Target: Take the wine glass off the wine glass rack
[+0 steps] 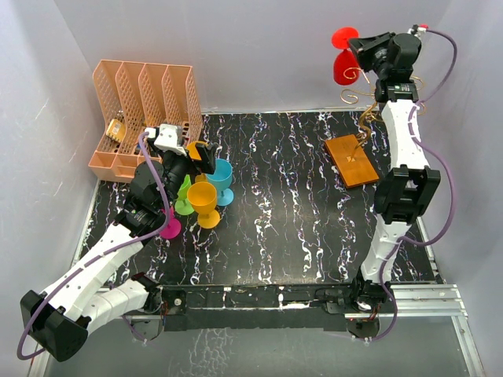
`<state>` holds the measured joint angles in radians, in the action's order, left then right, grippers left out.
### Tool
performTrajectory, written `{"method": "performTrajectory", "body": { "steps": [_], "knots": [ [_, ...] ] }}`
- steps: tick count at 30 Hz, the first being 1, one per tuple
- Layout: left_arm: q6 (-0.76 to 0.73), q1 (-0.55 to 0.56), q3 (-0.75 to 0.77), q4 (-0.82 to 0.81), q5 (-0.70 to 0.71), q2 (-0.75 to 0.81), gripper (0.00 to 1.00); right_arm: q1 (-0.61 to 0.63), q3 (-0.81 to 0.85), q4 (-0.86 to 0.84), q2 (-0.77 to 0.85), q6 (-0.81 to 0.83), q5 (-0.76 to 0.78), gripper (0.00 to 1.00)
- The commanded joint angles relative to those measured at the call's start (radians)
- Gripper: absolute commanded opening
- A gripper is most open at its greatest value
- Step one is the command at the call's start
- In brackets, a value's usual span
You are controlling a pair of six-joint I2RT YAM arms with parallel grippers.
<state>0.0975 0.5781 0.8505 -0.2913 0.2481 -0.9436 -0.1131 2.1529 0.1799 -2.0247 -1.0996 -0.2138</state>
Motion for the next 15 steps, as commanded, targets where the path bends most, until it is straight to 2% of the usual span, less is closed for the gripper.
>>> {"method": "performTrajectory", "body": {
  "steps": [1, 4, 6, 9, 15],
  "knots": [
    [-0.001, -0.005, 0.008, -0.029, 0.006, 0.028, 0.97, 0.06, 0.091, -0.214, -0.006, 0.044, -0.17, 0.08],
    [0.0, -0.006, 0.008, -0.029, 0.006, 0.026, 0.97, 0.104, 0.074, -0.261, 0.024, 0.081, -0.257, 0.08],
    [-0.001, -0.005, 0.008, -0.028, 0.007, 0.025, 0.97, 0.166, 0.002, -0.305, 0.076, 0.098, -0.318, 0.08],
    [-0.002, -0.005, 0.007, -0.028, 0.009, 0.026, 0.97, 0.235, -0.207, -0.42, 0.207, 0.118, -0.43, 0.08],
    [0.001, -0.005, 0.005, -0.029, 0.017, 0.028, 0.97, 0.358, -0.743, -0.597, 0.542, 0.193, -0.508, 0.08]
  ]
}}
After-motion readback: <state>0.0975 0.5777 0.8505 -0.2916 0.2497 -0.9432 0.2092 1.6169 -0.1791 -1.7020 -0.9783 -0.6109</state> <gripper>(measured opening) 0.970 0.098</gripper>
